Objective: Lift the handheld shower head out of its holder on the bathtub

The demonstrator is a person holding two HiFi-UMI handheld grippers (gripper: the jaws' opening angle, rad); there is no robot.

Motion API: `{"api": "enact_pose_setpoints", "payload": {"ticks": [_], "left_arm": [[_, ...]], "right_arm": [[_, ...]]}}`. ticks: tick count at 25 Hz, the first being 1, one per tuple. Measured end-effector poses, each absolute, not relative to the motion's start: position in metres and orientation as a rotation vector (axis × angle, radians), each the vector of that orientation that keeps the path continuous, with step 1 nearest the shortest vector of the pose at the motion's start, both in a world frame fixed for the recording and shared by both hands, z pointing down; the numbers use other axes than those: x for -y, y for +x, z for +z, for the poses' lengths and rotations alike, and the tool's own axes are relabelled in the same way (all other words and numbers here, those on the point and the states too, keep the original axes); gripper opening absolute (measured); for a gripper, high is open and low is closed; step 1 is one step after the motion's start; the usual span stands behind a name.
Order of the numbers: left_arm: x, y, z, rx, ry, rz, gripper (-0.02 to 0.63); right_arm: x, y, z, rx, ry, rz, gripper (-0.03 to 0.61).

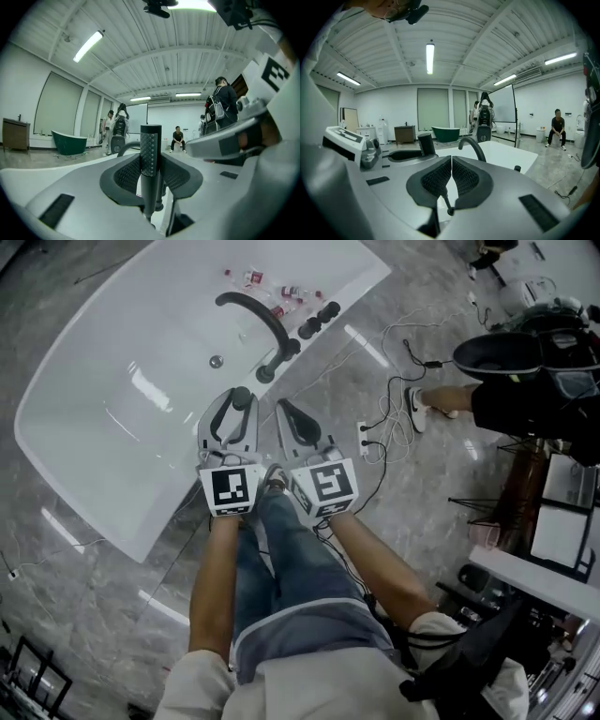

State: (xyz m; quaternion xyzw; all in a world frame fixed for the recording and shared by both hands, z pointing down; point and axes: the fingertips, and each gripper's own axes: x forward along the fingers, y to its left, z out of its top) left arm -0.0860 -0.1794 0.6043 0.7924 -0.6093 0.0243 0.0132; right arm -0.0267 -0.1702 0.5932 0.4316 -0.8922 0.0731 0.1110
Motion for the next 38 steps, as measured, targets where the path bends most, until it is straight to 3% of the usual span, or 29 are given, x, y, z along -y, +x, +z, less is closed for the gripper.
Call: {"api": "enact_pose_setpoints", "payload": {"ticks": [10, 19, 38], "left_arm": [[0.119, -0.072, 0.331, 1.881, 2.467, -0.081, 0.140], [0.081, -0.072, 0.169, 1.911, 2.522, -0.222, 0.140], [0.079, -0.041, 0.165, 1.845, 2.557, -0.207, 0.140]], "right_arm": [[0.135, -0.007, 0.360, 2.761, 1.235, 0.212, 0.017], [0.099, 0.007, 0.204, 2.873, 1.242, 0.139, 0.017], [0.088, 0.033, 0.182, 2.907, 1.244, 0.091, 0.015]]}}
